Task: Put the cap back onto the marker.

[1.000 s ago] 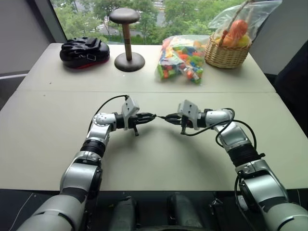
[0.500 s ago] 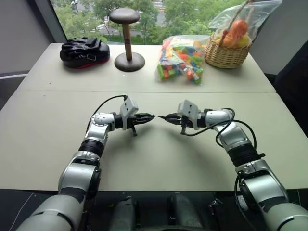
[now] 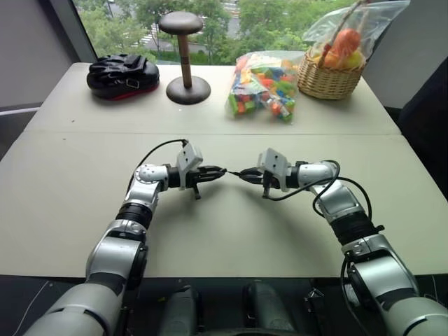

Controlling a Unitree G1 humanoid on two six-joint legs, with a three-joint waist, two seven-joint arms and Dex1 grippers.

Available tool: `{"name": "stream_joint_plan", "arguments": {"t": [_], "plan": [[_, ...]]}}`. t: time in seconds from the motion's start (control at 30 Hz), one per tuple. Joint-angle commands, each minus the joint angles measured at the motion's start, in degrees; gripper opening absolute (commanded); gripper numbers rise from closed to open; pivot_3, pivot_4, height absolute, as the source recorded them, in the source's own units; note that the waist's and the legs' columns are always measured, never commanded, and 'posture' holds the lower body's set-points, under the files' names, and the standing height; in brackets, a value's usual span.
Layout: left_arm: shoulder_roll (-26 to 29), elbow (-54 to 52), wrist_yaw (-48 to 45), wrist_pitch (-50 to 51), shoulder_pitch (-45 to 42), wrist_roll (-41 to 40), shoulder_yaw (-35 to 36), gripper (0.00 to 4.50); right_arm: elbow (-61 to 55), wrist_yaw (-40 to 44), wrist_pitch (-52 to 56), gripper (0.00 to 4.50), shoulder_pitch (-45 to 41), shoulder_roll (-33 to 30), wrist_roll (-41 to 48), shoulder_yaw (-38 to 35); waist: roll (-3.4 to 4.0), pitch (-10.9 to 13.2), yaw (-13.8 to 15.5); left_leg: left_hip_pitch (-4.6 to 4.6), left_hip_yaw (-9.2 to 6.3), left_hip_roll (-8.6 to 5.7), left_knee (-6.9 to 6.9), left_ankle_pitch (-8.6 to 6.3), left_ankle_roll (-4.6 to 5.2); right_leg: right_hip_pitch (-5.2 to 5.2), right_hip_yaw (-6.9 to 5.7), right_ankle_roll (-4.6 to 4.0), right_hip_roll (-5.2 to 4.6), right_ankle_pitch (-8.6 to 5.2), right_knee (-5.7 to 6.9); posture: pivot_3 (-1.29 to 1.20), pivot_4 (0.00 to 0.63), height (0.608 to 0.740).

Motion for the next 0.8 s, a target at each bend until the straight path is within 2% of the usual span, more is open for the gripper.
{"name": "stream_joint_plan", "arguments": {"t": [0.03,0.8], "plan": [[1.1,-1.4,-0.3,-0.6,-0.7,-0.5,0.2,0.05,-1.3,-0.1,-0.8,0.0,-0.6,0.0,0.2,-0.5,0.0,0.0,0.0,0.0,0.0,0.0,0.0,0.0,0.0,0.0,0.0,0.0,0.0,0.0,0.0,0.0,0.15,0.74],[-0.2,-1.0,-0.7,-1.2,-0.7,0.0,-1.5,0.05,-4.0,0.2,0.2,0.0,-0.3,0.6,0.6,0.0,0.0,0.0,0.0,0.0,0.0,0.0,0.0,0.0,0.0,0.0,0.0,0.0,0.0,0.0,0.02,0.0,0.15,0.74]]}}
